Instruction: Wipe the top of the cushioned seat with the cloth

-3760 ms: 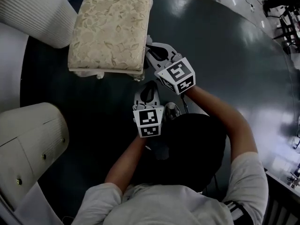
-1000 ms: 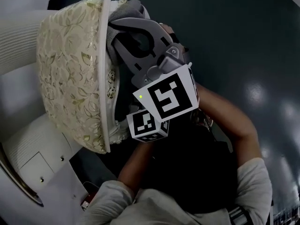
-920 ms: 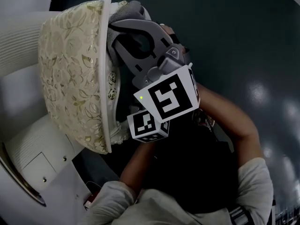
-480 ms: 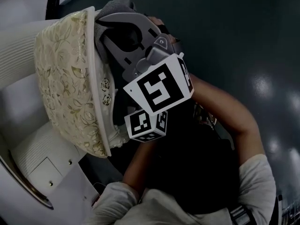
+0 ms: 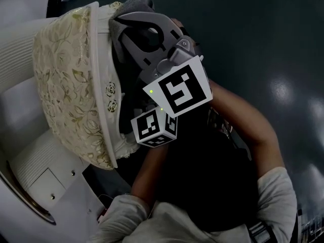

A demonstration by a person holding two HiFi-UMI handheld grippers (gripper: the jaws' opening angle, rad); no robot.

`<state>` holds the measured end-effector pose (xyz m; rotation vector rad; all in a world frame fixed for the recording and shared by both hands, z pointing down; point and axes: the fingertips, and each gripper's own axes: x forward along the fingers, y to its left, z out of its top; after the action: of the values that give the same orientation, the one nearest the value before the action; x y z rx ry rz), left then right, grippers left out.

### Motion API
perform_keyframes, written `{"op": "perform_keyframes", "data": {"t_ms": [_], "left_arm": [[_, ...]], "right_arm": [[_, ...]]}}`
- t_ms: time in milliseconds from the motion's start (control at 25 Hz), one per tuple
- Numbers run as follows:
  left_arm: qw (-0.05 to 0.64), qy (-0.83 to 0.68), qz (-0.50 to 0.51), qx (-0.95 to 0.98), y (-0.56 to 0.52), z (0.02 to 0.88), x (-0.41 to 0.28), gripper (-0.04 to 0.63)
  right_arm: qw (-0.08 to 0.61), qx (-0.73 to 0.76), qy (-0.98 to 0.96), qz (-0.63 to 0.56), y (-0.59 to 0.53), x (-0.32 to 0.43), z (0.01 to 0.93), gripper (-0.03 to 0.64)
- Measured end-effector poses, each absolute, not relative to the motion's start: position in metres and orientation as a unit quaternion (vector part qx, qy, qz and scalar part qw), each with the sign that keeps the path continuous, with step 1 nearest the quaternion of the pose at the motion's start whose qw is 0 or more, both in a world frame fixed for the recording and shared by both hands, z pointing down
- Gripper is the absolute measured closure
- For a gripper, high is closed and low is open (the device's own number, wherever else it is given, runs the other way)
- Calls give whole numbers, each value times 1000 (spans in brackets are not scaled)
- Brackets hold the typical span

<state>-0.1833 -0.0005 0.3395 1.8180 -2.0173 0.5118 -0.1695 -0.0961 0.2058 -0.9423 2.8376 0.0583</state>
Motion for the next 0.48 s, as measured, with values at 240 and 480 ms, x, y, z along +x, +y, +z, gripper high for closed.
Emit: {"op": "perform_keyframes", "data": {"t_ms": [240, 480], "left_arm": [[188, -722, 185, 639, -2, 343, -188, 581], [186, -718, 189, 644, -1, 346, -183, 581]], "right_arm": [[66, -312, 948, 7, -96, -170, 214, 603], [61, -316, 947, 8, -97, -168, 219, 603]]}}
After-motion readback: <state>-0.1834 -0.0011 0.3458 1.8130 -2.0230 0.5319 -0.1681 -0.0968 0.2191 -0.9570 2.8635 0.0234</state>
